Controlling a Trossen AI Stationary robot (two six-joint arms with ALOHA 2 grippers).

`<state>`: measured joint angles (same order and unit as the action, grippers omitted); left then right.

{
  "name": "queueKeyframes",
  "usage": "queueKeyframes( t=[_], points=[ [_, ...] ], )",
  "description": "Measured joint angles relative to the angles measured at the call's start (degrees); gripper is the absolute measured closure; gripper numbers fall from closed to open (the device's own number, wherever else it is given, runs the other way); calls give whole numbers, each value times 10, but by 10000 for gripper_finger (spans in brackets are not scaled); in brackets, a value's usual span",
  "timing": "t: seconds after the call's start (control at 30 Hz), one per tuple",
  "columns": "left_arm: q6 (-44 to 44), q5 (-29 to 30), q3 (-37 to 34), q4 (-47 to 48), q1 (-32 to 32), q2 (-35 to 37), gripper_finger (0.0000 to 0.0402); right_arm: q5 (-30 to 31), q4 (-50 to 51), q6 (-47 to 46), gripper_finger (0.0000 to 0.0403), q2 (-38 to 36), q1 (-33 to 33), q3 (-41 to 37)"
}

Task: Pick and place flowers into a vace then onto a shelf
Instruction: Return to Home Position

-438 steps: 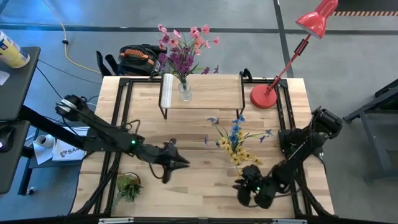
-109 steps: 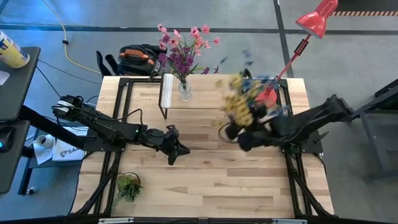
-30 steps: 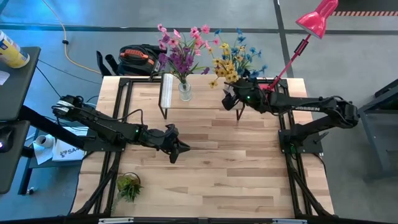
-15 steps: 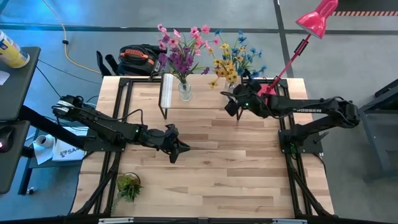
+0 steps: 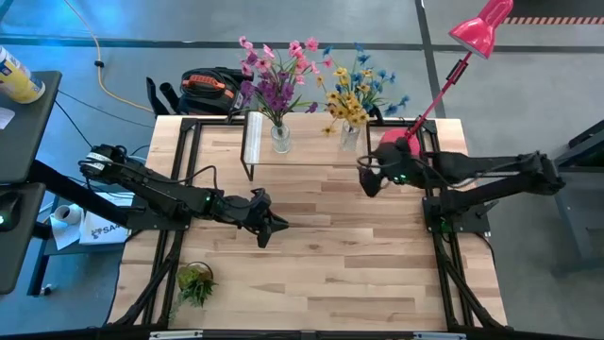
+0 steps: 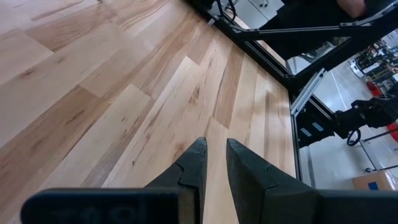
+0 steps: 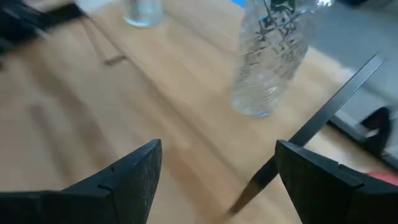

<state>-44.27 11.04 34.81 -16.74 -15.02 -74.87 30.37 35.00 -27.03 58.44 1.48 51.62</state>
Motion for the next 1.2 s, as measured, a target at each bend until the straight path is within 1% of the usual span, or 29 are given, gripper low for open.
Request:
queueKeyframes(
  t=[0.17, 0.2, 0.3, 0.37, 0.43, 0.53, 0.6, 0.63, 0.7, 0.73, 0.77, 0.83, 0.9, 1.0, 1.07, 1.17, 1.2],
  points=[
    [0, 0, 0, 2, 0, 0, 307, -41, 13, -132, 100, -67, -40, 0],
    [0, 0, 0, 2, 0, 0, 307, -54, 12, -135, 100, -79, -48, 0],
    [3, 0, 0, 2, 0, 0, 307, -100, 16, -78, 100, -105, -88, 0],
    [5, 0, 0, 2, 0, 0, 307, -103, 27, -64, 100, -111, -119, 0],
    [5, 0, 0, 3, 0, 0, 307, -81, 55, -77, 100, -113, -154, 0],
    [5, 0, 0, 3, 0, 0, 307, 0, 119, -151, 100, -107, -207, 0],
    [5, 0, 0, 3, 0, 0, 307, 46, 193, -228, 100, -102, -231, 0],
    [5, 0, 0, 3, 0, 0, 307, 56, 235, -281, 100, -101, -239, 0],
    [5, 0, 0, 3, 0, 0, 307, 49, 300, -418, 100, -101, -249, 0],
    [4, -1, 0, 3, 0, 0, 307, 50, 300, -439, 100, -101, -258, 0],
    [3, -3, 0, 4, 0, 0, 307, 49, 272, -423, 100, -101, -271, 0],
    [4, -19, 0, 3, 0, 0, 307, 44, 172, -335, 100, -102, -295, 0],
    [5, -30, 0, 3, 0, 0, 307, 30, 79, -255, 100, -102, -300, 0],
    [5, -30, 0, 2, 0, 0, 307, 16, -59, -176, 100, -103, -300, -19],
    [5, -30, 0, 2, 0, 0, 307, -19, -193, -131, 100, -103, -296, -62],
    [5, -30, 0, -2, 0, 0, 307, -114, -446, -75, 100, -96, -281, -170],
    [5, -30, 0, -4, 0, 0, 307, -136, -521, -60, 100, -95, -275, -205]
  ],
)
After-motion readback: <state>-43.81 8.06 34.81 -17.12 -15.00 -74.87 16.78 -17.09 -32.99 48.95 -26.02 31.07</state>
